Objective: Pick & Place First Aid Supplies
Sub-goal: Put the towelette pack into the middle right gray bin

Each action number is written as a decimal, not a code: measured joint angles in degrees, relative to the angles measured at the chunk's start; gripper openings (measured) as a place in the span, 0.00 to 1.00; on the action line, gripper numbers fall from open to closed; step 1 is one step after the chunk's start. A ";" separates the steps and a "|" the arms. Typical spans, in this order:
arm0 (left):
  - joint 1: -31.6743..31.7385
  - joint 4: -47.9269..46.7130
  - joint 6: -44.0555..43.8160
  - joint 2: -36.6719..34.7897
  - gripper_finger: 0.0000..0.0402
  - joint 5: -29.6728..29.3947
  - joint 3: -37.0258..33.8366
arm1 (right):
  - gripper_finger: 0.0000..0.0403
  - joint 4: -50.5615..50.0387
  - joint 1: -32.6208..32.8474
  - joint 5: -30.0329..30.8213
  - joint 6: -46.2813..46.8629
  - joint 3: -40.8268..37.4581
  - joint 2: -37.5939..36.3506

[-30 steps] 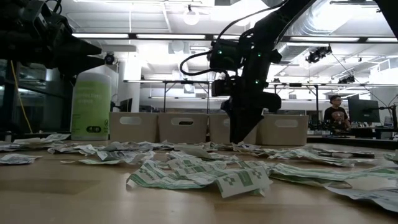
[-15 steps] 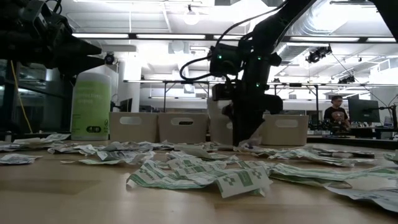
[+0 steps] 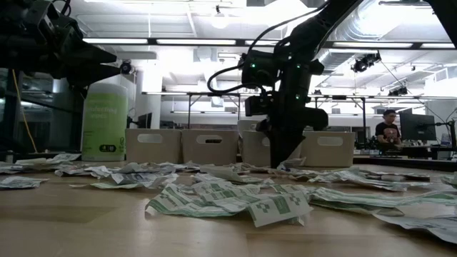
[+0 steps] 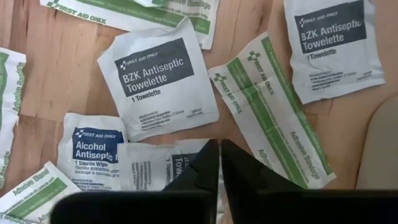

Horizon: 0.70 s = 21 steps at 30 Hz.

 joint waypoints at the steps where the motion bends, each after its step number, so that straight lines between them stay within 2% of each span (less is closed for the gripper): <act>1: -0.01 0.00 0.01 0.00 0.37 0.00 -0.01 | 0.01 -0.02 0.00 0.02 0.01 0.00 -0.11; 16: 0.00 0.00 -0.01 0.00 0.37 0.00 0.01 | 0.00 -0.86 0.18 0.68 3.51 0.00 -6.60; 21: 0.00 0.00 -0.01 0.00 0.37 0.00 0.01 | 0.00 -1.12 0.26 3.00 3.81 0.02 -10.36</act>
